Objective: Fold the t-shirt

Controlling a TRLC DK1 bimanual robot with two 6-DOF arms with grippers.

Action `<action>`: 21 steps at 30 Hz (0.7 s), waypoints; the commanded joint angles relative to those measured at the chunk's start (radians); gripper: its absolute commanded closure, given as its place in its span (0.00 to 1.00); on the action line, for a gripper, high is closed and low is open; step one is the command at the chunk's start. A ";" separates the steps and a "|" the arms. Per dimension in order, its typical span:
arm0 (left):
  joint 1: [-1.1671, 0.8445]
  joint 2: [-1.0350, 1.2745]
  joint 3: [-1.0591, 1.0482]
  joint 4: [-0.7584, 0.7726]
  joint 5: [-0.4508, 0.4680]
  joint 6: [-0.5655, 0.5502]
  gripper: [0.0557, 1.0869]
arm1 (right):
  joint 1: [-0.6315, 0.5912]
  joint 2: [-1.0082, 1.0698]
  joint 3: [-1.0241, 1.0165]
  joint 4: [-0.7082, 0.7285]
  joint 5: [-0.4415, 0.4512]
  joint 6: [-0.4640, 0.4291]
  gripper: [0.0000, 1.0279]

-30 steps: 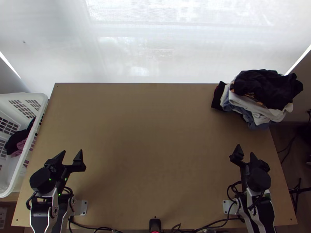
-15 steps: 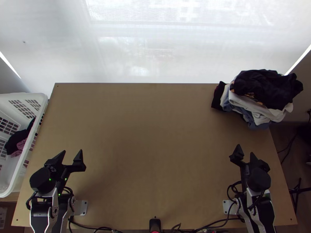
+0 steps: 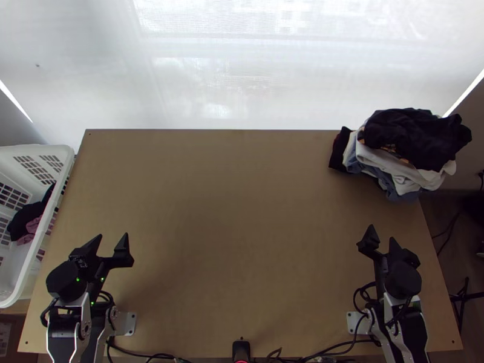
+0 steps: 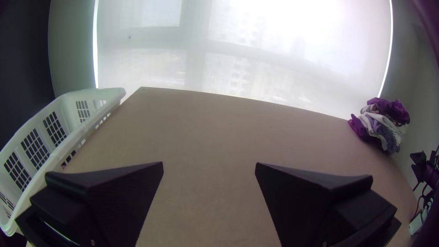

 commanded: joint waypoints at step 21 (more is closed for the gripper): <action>0.000 0.000 0.000 0.000 0.000 0.000 0.05 | 0.175 -0.001 0.000 0.008 0.007 -0.035 0.05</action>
